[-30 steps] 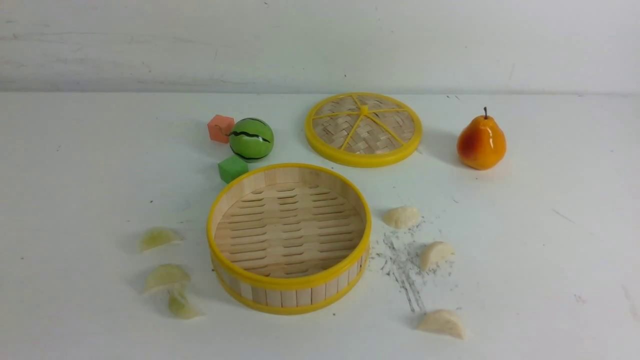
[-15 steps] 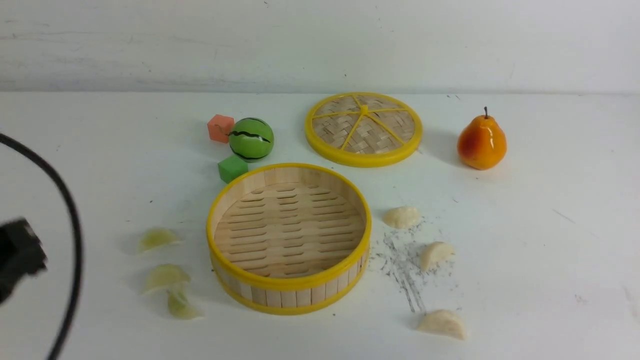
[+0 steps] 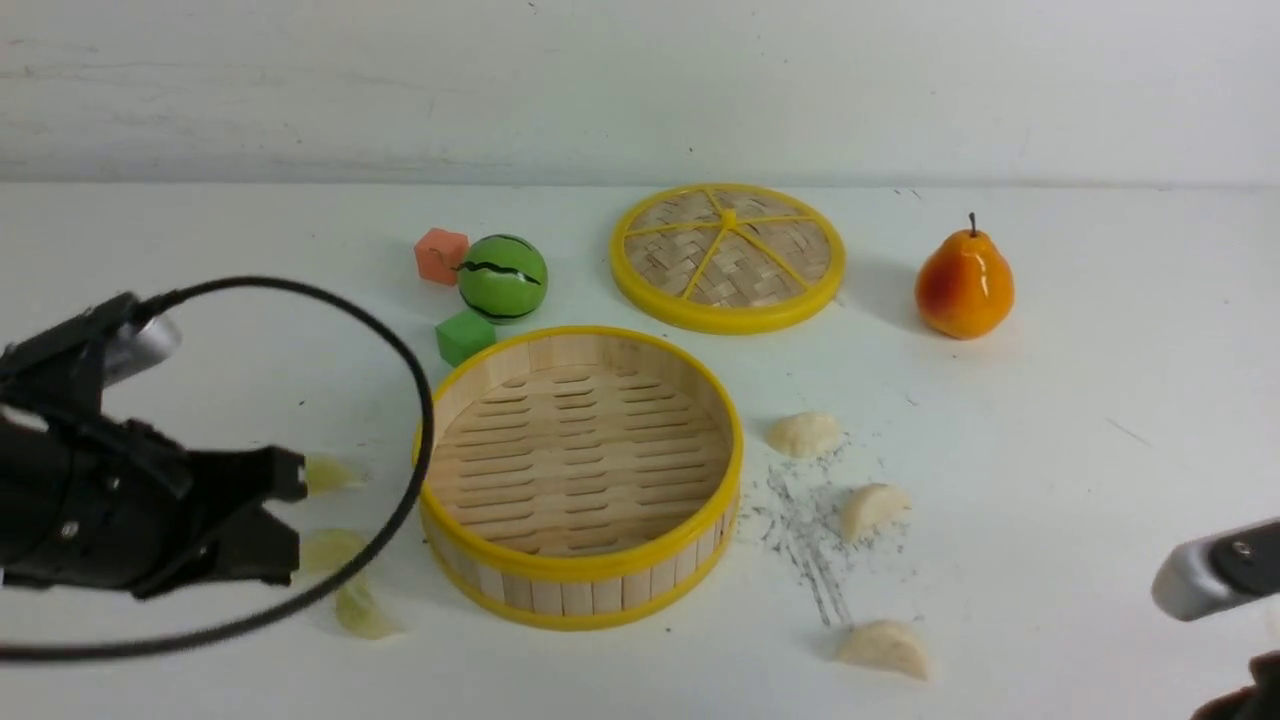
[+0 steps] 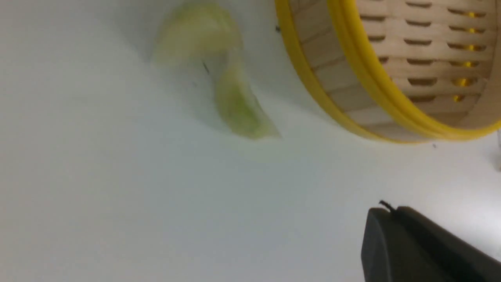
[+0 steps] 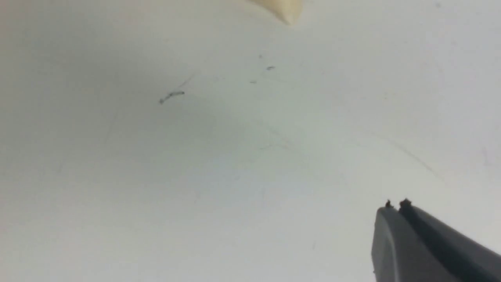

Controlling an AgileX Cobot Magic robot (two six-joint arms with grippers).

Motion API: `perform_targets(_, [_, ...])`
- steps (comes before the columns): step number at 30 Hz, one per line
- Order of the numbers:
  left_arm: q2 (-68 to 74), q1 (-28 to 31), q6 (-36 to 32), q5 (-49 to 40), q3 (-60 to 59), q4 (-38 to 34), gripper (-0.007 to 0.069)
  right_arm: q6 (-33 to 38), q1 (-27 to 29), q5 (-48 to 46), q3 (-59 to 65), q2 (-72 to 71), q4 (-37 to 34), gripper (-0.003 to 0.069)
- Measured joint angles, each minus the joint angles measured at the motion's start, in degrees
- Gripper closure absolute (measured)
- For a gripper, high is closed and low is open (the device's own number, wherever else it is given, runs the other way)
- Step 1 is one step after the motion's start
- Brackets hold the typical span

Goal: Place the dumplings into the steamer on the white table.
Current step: 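Reach for and grasp a dumpling on the table with the left gripper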

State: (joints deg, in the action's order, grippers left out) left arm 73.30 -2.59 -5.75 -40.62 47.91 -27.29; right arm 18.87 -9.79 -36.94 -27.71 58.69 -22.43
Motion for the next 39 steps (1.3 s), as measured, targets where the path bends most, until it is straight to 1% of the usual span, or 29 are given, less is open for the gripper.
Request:
perform_targets(1, [1.3, 0.0, 0.9, 0.0, 1.6, 1.8, 0.0638, 0.6, 0.0, 0.7, 0.0, 0.9, -1.5, 0.0662])
perform_targets(2, [4.1, 0.0, 2.6, -0.3, 5.0, 5.6, 0.0638, 1.9, 0.0, 1.6, -0.1, 1.9, -3.8, 0.0662])
perform_targets(3, [6.0, 0.0, 4.1, -0.5, 7.4, 7.6, 0.0638, 3.2, 0.0, 1.9, -0.2, 2.2, -5.7, 0.0662])
perform_targets(5, [11.5, 0.0, 8.6, -1.6, 14.1, 14.6, 0.0638, 8.3, 0.0, 2.0, -0.4, 2.7, -10.3, 0.0661])
perform_targets(7, [14.4, 0.0, 10.2, -2.3, 17.5, 17.5, 0.0638, 11.7, 0.0, 1.7, -0.4, 2.7, -12.6, 0.0661])
perform_targets(8, [18.4, 0.0, 11.1, -3.5, 21.6, 20.5, 0.0626, 16.1, 0.0, 0.8, -0.4, 2.7, -15.9, 0.0661])
perform_targets(10, [22.9, 0.0, 10.7, -4.7, 25.6, 22.9, 0.059, 21.2, 0.0, -0.3, -0.4, 2.7, -19.2, 0.0661])
perform_targets(11, [24.2, 0.0, 10.2, -4.9, 26.6, 23.4, 0.0573, 22.5, 0.0, -0.8, -0.4, 2.7, -20.5, 0.0661])
perform_targets(14, [30.3, 0.0, 5.3, -4.6, 30.4, 25.0, 0.045, 28.8, 0.0, -2.2, -0.4, 2.7, -25.3, 0.0661])
perform_targets(18, [35.7, 0.0, -5.1, -1.1, 32.1, 25.2, 0.0288, 34.0, 0.0, -3.6, -0.4, 2.7, -29.6, 0.066])
perform_targets(20, [37.6, 0.0, -9.7, 0.6, 32.2, 25.3, 0.0239, 35.7, 0.0, -4.1, -0.4, 2.7, -30.8, 0.066])
perform_targets(21, [37.8, 0.0, -10.8, 0.7, 32.2, 25.3, 0.0235, 35.9, 0.0, -4.2, -0.4, 2.7, -30.9, 0.066])
perform_targets(22, [39.4, 0.0, -14.9, 1.5, 32.3, 25.1, 0.0212, 37.1, 0.0, -4.4, -0.4, 2.7, -31.6, 0.066])
perform_targets(25, [40.2, -0.1, -20.5, 2.5, 32.6, 24.0, 0.0207, 37.9, 0.0, -4.6, -0.4, 2.7, -32.4, 0.066])
perform_targets(28, [40.6, -0.1, -22.6, 2.1, 32.6, 22.8, 0.0223, 38.0, 0.0, -4.7, -0.4, 2.7, -32.6, 0.066])
perform_targets(30, [40.6, -0.1, -23.0, 1.8, 32.6, 22.0, 0.025, 38.1, 0.0, -4.7, -0.4, 2.7, -32.6, 0.066])
perform_targets(31, [40.6, -0.1, -23.0, 1.7, 32.6, 21.8, 0.025, 38.1, 0.0, -4.7, -0.4, 2.7, -32.6, 0.066])
perform_targets(32, [40.6, -0.1, -23.1, 0.8, 32.6, 20.8, 0.0279, 38.1, 0.0, -4.7, -0.4, 2.7, -32.6, 0.066])
perform_targets(37, [41.0, -0.1, -23.0, -2.8, 32.6, 18.2, 0.038, 38.1, 0.0, -4.7, -0.4, 2.7, -33.1, 0.066])
perform_targets(39, [41.0, -0.1, -21.7, -3.2, 32.6, 17.5, 0.0412, 38.1, 0.0, -4.7, -0.4, 2.7, -33.9, 0.066])
